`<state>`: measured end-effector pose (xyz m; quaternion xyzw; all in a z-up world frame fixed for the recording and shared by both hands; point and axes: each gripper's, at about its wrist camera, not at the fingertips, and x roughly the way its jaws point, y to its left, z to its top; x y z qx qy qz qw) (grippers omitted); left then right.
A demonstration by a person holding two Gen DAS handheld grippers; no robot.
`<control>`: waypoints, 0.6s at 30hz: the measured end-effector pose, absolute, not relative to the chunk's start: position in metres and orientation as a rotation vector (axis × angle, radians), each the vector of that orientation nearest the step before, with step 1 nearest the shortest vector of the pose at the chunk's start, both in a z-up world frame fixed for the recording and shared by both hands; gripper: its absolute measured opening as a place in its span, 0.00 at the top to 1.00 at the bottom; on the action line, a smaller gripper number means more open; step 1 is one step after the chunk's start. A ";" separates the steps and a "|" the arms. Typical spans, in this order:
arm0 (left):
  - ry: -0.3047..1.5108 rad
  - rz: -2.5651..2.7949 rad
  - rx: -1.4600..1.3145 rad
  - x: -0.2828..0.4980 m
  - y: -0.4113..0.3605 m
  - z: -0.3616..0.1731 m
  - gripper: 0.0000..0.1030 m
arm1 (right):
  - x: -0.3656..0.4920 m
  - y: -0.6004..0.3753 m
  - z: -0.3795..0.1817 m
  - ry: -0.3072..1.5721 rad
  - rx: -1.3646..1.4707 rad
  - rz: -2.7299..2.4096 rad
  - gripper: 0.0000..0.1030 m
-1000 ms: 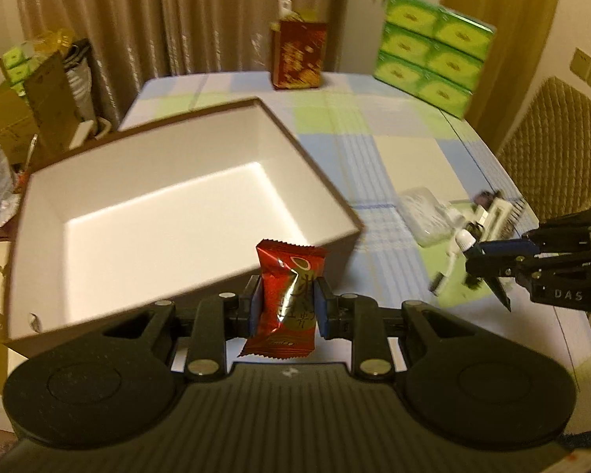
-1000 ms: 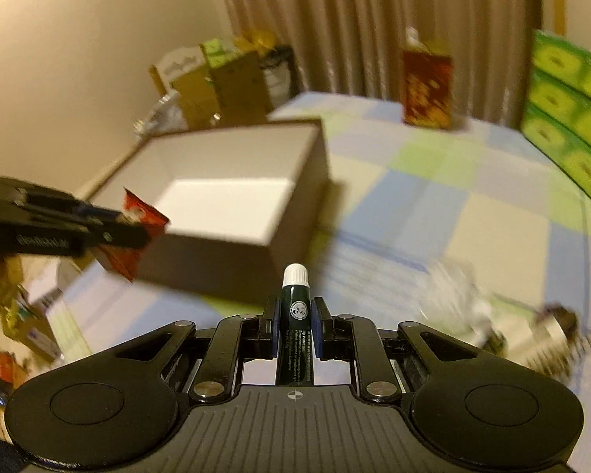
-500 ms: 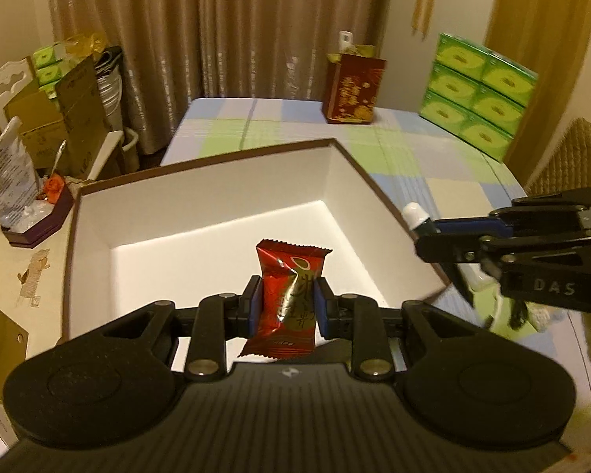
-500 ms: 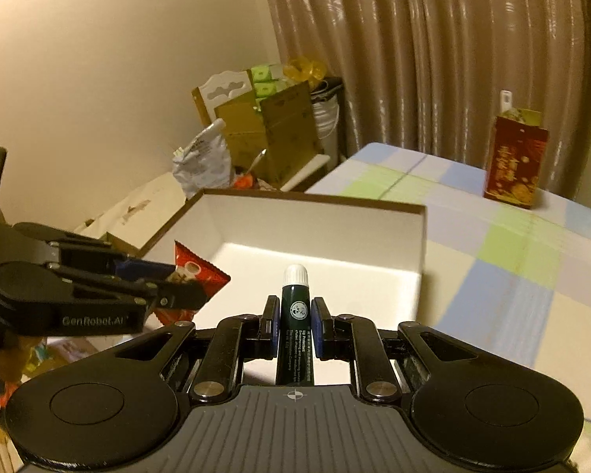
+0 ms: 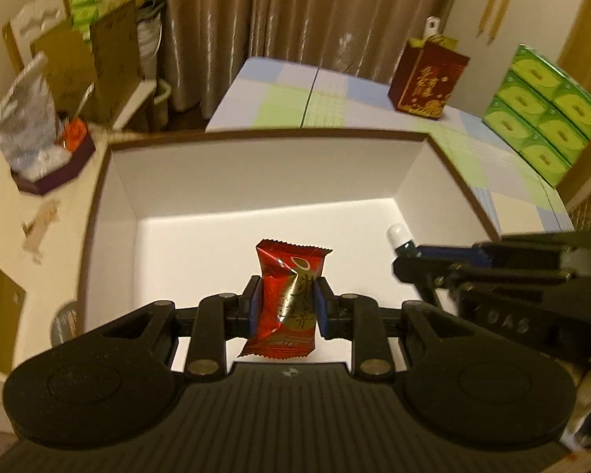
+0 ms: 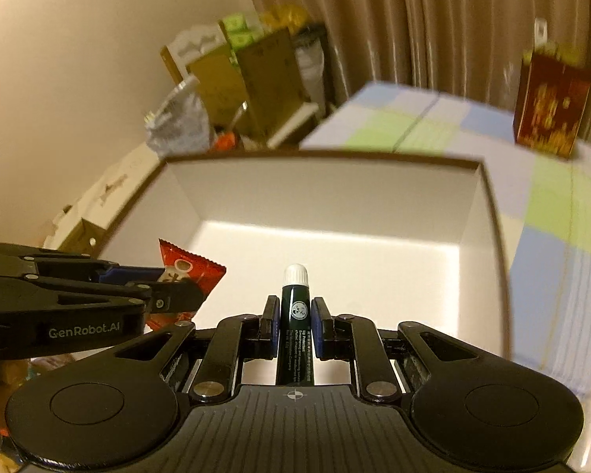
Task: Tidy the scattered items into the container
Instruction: 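Carry the candy packet and green tube into the box with both tools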
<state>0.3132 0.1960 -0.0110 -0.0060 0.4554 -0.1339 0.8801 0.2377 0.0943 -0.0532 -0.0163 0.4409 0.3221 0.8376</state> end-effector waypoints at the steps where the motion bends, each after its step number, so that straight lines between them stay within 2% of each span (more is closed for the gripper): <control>1: 0.970 -0.275 -0.025 0.318 0.197 -0.017 0.78 | 0.241 0.097 -0.059 0.959 -0.035 0.676 0.87; 9: 1.106 -0.284 -0.138 0.344 0.205 -0.052 0.78 | 0.275 0.105 -0.081 1.118 0.052 0.624 0.87; 18: 1.163 -0.270 -0.147 0.359 0.197 -0.067 0.79 | 0.293 0.108 -0.090 1.169 0.047 0.598 0.87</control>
